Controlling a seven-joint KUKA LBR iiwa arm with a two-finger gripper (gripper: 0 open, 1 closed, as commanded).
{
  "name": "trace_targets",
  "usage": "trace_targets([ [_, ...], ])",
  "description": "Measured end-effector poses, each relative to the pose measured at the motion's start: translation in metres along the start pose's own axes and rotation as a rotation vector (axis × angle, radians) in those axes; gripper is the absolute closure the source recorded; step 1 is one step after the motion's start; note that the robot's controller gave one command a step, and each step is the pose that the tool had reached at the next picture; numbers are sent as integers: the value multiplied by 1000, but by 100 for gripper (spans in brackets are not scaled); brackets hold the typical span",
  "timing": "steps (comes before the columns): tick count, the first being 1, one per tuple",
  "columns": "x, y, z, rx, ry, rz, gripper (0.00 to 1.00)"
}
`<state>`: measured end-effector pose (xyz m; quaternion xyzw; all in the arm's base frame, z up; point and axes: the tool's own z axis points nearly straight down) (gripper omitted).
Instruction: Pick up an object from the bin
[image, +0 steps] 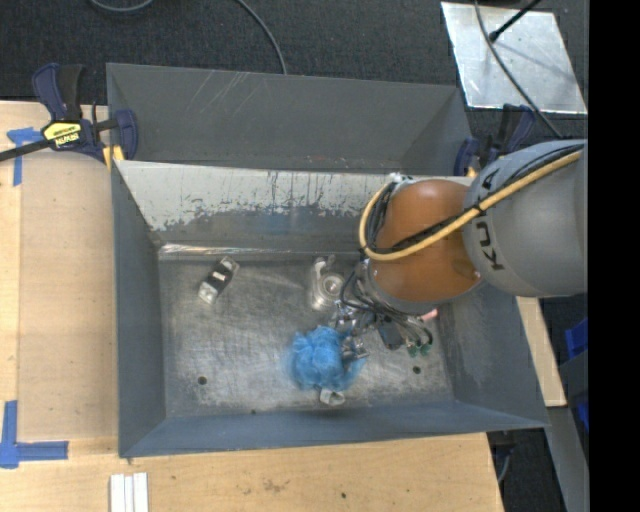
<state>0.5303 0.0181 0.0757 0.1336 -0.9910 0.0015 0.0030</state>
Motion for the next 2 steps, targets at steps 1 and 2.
trace_targets([
  [1, 0, 0, 0, 0, 0, 0, 100],
  [2, -3, 7, -44, -2, -2, 8, 100],
])
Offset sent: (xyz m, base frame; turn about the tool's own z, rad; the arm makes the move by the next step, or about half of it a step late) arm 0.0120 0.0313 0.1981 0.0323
